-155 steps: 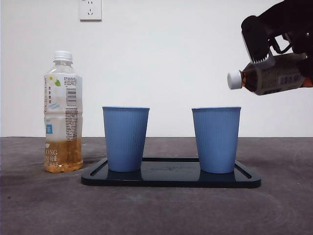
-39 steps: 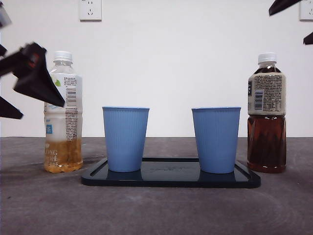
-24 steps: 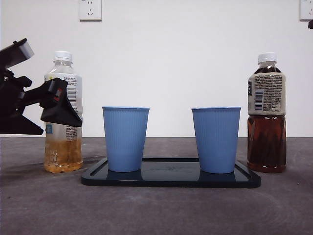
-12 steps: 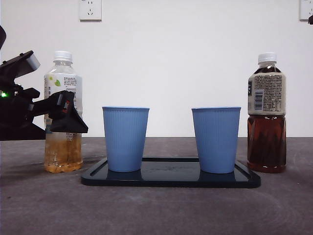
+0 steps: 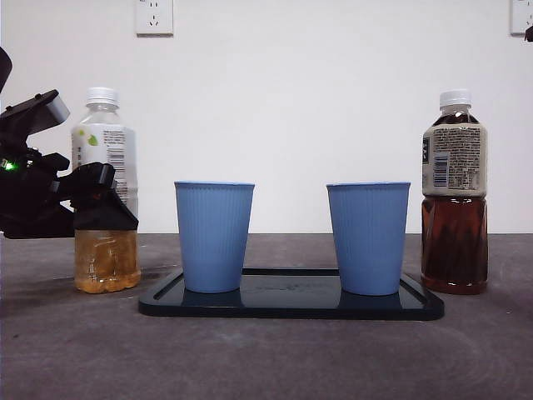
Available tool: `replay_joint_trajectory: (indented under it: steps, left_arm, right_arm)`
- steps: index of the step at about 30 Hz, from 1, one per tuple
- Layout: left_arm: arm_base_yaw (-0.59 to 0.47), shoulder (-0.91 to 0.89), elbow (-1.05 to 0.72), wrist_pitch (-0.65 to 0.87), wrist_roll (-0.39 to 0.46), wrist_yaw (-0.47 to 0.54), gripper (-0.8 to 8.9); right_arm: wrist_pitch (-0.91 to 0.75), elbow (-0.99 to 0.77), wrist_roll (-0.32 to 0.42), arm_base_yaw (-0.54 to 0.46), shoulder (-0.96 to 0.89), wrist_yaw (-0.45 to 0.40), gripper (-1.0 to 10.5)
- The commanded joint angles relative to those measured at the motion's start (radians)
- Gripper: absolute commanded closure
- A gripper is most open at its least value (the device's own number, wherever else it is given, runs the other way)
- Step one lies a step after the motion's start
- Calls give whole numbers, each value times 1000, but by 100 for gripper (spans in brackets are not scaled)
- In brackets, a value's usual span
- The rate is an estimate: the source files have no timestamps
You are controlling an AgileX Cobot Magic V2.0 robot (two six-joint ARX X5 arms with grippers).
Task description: Pour the drink into the cup
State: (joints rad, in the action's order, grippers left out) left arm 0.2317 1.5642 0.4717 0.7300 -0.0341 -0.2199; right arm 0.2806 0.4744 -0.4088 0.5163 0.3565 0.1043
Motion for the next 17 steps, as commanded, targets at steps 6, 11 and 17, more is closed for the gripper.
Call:
replay_joint_trajectory:
  steps: [6,11,17]
  left_arm:
    - [4,-18,4,-7,26,-6,604]
    - [4,-101,7,-72,70,-6,604]
    - [4,-242,41,-301,200,45,604]
  right_arm:
    - [14,16,6,7,0,1,561]
    - [20,16,22,7,0,0,561]
    - [20,16,31,7,0,0,561]
